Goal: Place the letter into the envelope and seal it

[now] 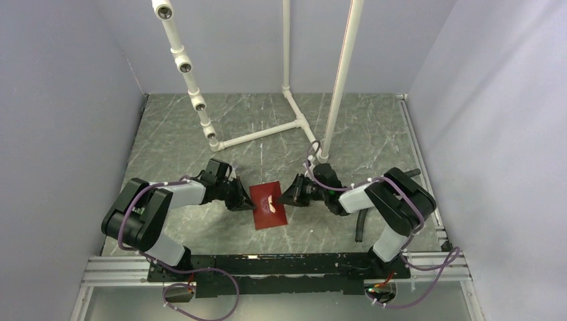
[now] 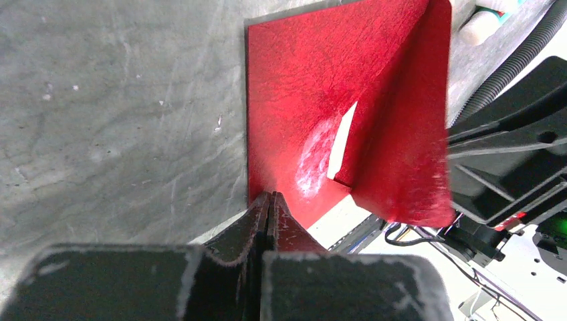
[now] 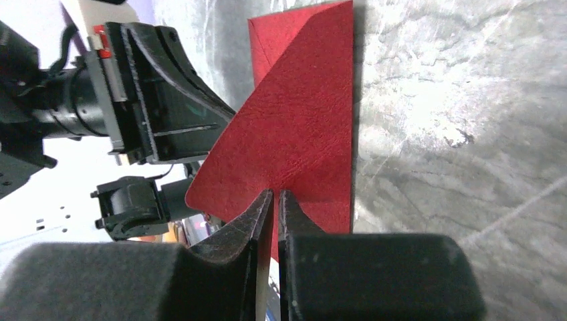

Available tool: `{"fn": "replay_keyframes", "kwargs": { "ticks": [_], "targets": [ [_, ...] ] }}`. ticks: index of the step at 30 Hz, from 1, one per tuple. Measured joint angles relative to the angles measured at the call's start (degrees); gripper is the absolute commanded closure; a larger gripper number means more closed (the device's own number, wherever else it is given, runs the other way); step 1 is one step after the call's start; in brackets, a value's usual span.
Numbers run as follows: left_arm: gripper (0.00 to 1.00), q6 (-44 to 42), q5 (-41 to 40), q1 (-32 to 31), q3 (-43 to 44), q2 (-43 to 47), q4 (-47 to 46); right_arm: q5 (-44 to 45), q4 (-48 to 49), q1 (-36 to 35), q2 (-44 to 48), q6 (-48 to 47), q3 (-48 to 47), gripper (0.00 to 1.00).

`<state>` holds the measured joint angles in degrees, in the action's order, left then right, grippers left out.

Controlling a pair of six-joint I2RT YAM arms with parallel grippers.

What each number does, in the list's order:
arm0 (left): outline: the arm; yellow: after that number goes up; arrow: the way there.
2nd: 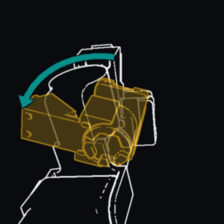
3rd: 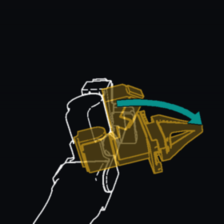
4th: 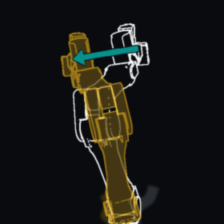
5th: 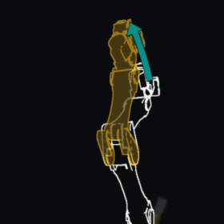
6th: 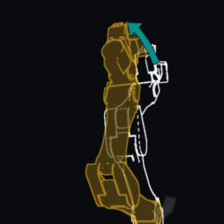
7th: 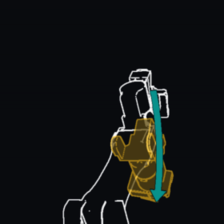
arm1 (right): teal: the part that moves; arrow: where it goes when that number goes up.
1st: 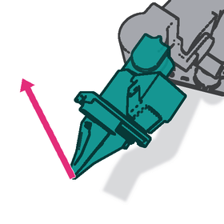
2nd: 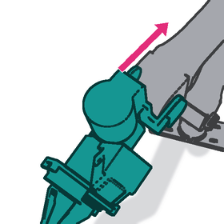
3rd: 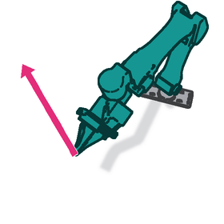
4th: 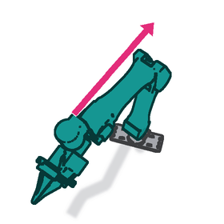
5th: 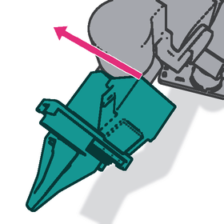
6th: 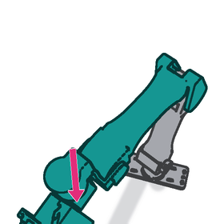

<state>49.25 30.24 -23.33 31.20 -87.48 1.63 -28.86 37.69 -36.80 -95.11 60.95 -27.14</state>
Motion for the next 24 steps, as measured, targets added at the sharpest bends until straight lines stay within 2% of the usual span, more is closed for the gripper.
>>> {"fn": "replay_keyframes", "kwargs": {
  "ticks": [13, 24],
  "targets": [
    [0.98, 0.02, 0.04, 0.0, -0.04, 0.0, -0.07, -1.46, 1.31, -3.06, -8.9, 1.25, -4.15, 0.92],
    [0.97, -0.66, 2.51, -0.15, 0.04, 2.8, -0.9, -1.75, -5.99, -3.06, -10.43, -1.03, -8.79, 0.92]
  ]
}}
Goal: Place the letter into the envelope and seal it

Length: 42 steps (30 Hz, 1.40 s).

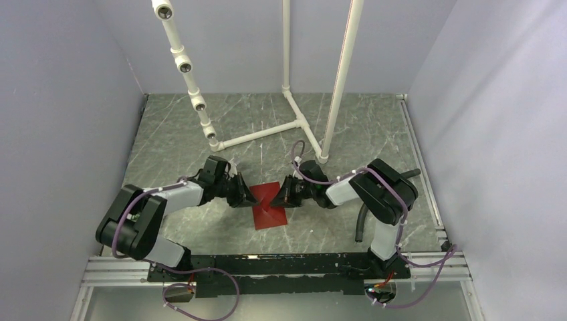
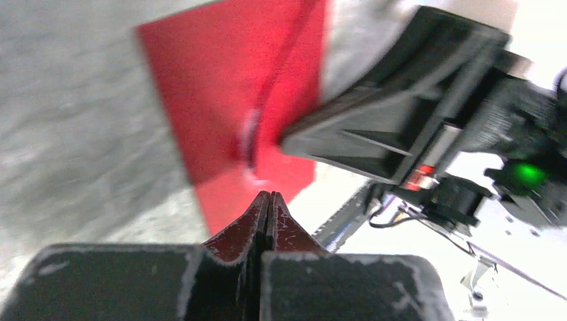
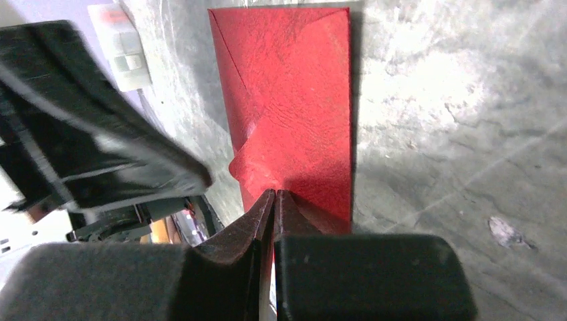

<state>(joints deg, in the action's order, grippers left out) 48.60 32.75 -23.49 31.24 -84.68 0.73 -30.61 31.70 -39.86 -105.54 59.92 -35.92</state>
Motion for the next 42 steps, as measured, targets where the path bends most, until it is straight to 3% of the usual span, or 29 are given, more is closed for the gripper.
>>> {"fn": "replay_keyframes", "kwargs": {
  "ticks": [9, 19, 29, 42],
  "targets": [
    [0.97, -0.31, 8.04, -0.2, -0.07, 3.28, -11.5, 0.11, -10.16, -0.07, 0.2, -4.31, -5.11, 0.89],
    [0.98, 2.21, 13.97, -0.59, -0.02, -10.1, -19.19, 0.85, -14.34, -0.52, 0.81, -7.8, -7.02, 0.87],
    [0.98, -1.6, 8.04, -1.4, 3.61, -12.07, -5.38, 4.33, -19.54, -0.68, 3.02, -11.87, -8.02, 0.87],
    [0.98, 0.7, 12.39, -0.26, 7.69, -17.05, -0.52, 6.19, -24.52, -1.92, 3.06, -17.9, -11.15, 0.91]
  ]
}}
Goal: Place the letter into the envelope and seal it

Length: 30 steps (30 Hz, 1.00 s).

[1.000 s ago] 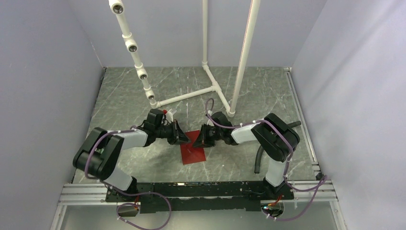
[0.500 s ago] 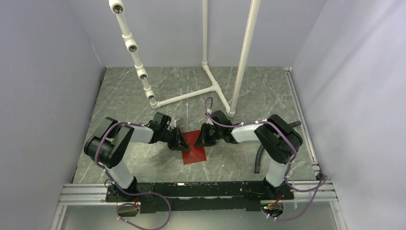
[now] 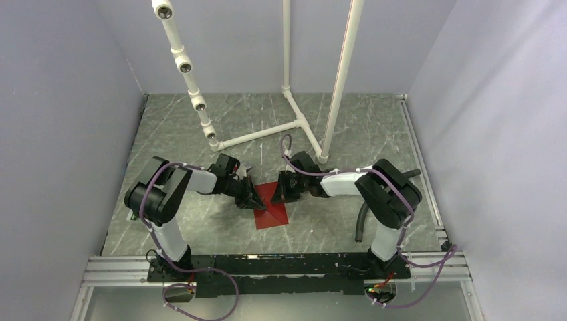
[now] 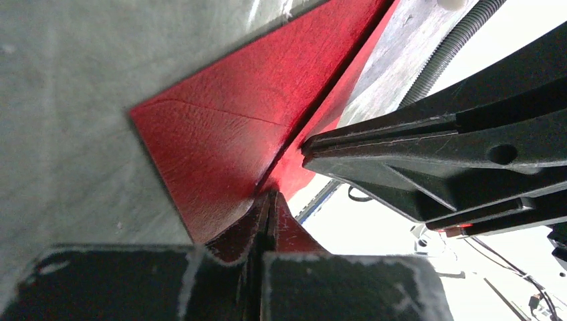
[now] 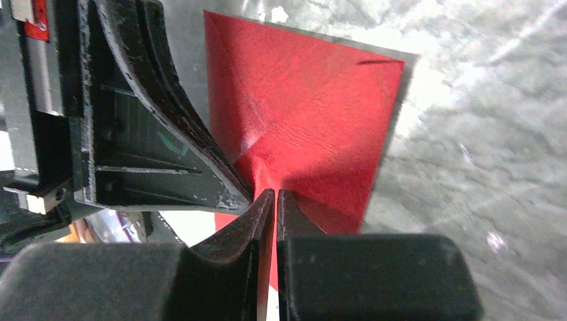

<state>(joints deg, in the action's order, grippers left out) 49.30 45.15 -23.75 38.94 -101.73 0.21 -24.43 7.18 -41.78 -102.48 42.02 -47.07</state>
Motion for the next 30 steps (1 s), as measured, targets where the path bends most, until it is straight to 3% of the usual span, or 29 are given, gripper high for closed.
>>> {"fn": "replay_keyframes", "kwargs": {
  "ticks": [16, 30],
  "targets": [
    [0.97, -5.4, -12.11, 0.59, -0.37, 9.79, 12.74, -5.27, 7.28, -0.26, -6.1, 3.89, -2.67, 0.92],
    [0.98, -4.26, -13.42, 0.85, -1.11, 10.6, 13.75, -11.87, 11.26, -1.44, -10.71, 3.39, -5.42, 0.92]
  ]
}}
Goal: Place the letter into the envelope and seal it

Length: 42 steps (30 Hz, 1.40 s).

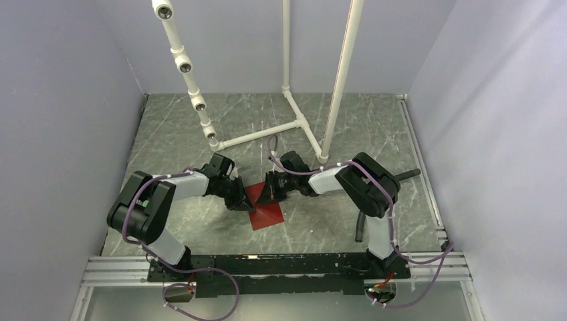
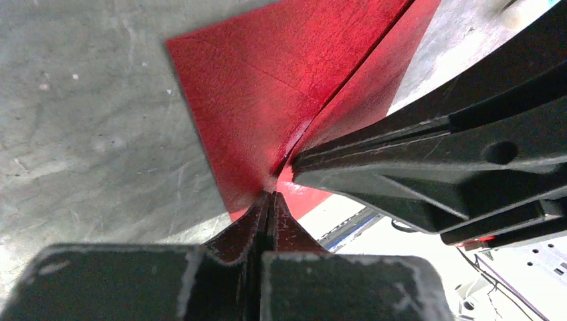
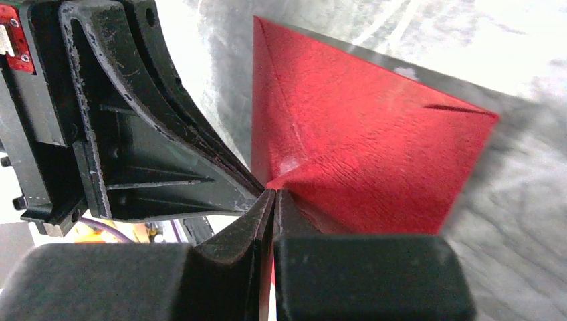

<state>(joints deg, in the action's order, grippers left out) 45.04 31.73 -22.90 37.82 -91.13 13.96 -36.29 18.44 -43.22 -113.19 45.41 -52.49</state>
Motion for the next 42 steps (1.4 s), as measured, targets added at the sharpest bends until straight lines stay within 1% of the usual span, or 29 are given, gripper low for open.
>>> {"fn": "replay_keyframes", "kwargs": {
  "ticks": [8, 12, 15, 20, 26, 33, 35, 38, 42],
  "targets": [
    [0.98, 0.66, -2.43, -0.07, -1.09, 2.58, 0.48, -1.64, 0.94, -0.92, -1.66, 0.04, -1.25, 0.93],
    [0.98, 0.13, -6.43, -0.04, -2.32, 7.91, 3.48, -1.16, 0.66, -1.01, -1.42, 0.02, -1.25, 0.94],
    [0.98, 0.04, -7.85, 0.48, -2.43, 13.0, 4.44, -0.04, -0.31, -1.29, -0.81, -0.2, -1.31, 0.94],
    [0.97, 0.13, -8.48, 1.46, -1.29, 17.51, 4.28, 0.33, -6.03, -1.49, -0.7, -2.56, -4.37, 0.93],
    [0.98, 0.31, -10.82, 2.21, 0.61, 13.86, 3.23, 0.94, -9.44, -1.51, 1.07, -4.28, -4.98, 0.93],
    [0.98, 0.9, -9.09, 2.58, 0.52, 5.25, -1.05, 3.63, -10.38, -1.33, 8.11, -5.11, -4.72, 0.93],
    [0.98, 0.92, -8.48, 2.58, 0.52, 3.06, -1.99, 4.57, -10.21, -1.11, 8.31, -4.94, -3.85, 0.93],
    [0.97, 0.94, -7.43, 2.67, 0.52, 2.27, -2.86, 5.62, -11.32, -0.5, 7.58, -4.7, -2.27, 0.93],
    [0.97, 1.01, -7.52, 2.69, 0.55, 2.08, -2.93, 6.03, -12.11, -0.11, 3.74, -4.72, -2.71, 0.94]
  ]
}}
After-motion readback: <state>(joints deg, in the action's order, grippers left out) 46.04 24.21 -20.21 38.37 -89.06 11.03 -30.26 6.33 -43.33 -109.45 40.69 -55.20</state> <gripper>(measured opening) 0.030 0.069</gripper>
